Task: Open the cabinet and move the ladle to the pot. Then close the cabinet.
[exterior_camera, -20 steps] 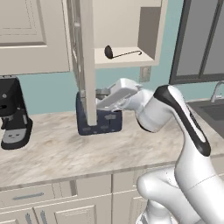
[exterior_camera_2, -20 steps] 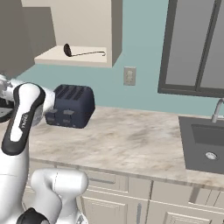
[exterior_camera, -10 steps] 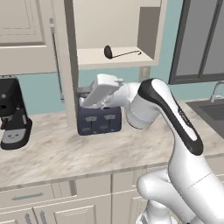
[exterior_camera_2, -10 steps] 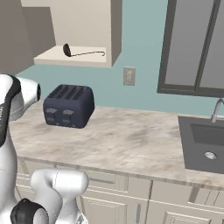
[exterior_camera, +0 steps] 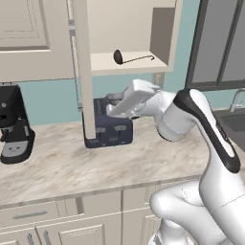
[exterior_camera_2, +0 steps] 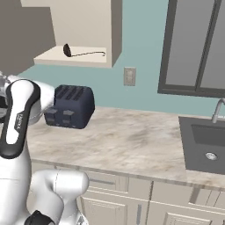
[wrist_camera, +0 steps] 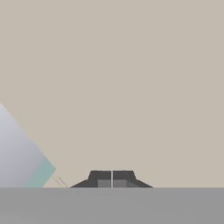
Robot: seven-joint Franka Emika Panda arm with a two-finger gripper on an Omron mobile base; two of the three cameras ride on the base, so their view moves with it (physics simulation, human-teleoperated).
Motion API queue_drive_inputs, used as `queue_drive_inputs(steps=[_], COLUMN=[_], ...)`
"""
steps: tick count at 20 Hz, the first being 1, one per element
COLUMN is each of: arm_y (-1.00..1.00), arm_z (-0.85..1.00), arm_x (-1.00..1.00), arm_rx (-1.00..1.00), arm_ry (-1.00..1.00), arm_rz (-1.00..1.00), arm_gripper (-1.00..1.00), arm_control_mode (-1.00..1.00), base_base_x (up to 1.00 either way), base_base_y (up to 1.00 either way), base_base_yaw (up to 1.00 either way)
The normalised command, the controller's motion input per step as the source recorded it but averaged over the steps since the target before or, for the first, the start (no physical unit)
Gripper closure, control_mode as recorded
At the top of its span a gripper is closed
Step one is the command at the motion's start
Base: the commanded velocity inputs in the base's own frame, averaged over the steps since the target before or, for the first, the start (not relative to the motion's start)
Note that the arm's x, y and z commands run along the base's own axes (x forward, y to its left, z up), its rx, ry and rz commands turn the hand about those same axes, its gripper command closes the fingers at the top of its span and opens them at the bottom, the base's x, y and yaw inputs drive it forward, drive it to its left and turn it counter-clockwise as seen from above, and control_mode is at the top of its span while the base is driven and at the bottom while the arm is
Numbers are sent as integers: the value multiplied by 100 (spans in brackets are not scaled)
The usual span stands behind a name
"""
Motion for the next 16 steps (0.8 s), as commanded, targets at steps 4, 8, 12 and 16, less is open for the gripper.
queue_drive_inputs(steps=[4,8,12,16], arm_y=[-69,-60,-49,-36], arm_z=[0,0,0,0], arm_x=[0,5,13,16], arm_rx=[4,0,0,0], arm_ry=[3,8,8,4], arm_rz=[0,-5,-6,-9], arm_gripper=[100,100,100,100], arm_control_mode=[-100,-100,-100,-100], base_base_x=[0,0,0,0], base_base_y=[0,0,0,0], base_base_yaw=[0,0,0,0])
